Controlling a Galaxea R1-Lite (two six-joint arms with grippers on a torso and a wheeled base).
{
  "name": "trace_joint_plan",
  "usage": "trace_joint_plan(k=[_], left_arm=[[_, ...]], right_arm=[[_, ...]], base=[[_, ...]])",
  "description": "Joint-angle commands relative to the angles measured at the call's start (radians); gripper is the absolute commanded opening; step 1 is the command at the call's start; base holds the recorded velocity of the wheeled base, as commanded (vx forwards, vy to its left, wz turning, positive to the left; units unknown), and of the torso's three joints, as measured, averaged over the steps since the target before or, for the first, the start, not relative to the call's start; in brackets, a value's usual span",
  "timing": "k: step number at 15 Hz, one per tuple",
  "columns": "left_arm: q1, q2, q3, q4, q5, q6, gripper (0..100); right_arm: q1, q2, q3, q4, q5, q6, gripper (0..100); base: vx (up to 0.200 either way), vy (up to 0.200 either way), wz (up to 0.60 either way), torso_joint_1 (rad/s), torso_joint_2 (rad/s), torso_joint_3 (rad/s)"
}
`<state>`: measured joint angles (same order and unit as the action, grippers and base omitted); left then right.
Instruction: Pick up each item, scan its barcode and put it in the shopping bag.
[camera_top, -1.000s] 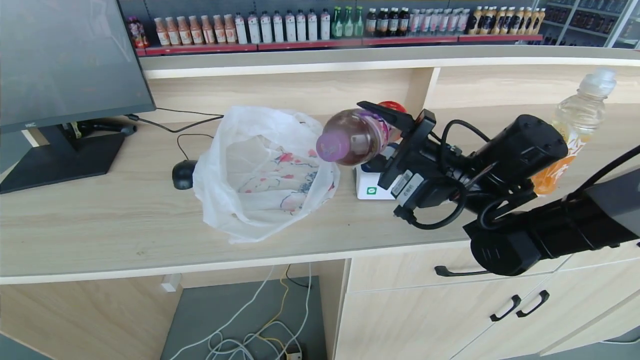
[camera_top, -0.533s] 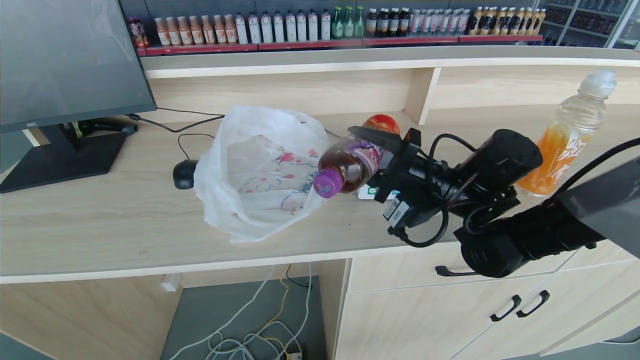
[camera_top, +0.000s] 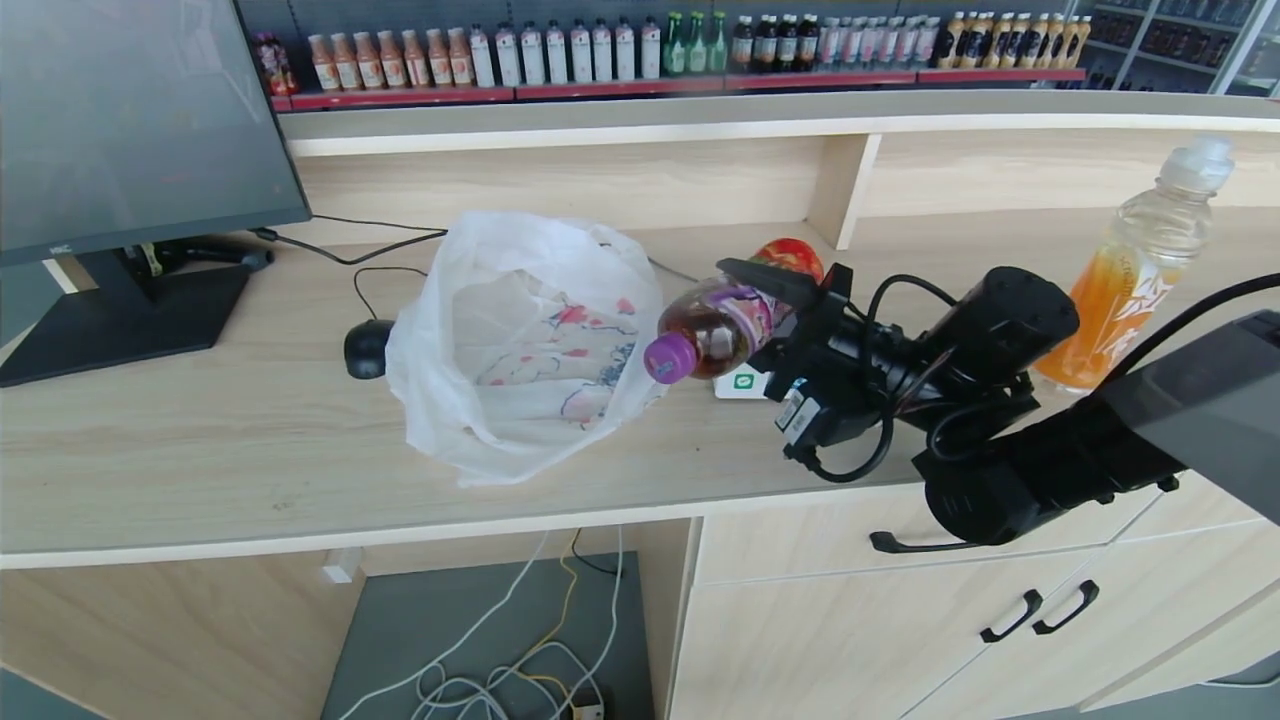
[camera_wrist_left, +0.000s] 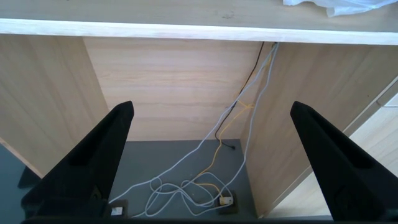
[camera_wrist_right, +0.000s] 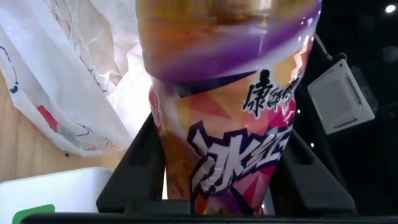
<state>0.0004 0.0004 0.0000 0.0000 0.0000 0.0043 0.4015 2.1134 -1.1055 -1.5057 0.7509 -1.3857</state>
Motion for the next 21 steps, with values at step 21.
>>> trace_joint_plan(k=[21], left_arm=[[0.001, 0.000, 0.000, 0.000, 0.000, 0.000, 100]], right_arm=[[-0.020, 0.054, -0.016, -0.008, -0.004, 0.007, 0]], base=[[0.000, 0.000, 0.00, 0.000, 0.00, 0.000]])
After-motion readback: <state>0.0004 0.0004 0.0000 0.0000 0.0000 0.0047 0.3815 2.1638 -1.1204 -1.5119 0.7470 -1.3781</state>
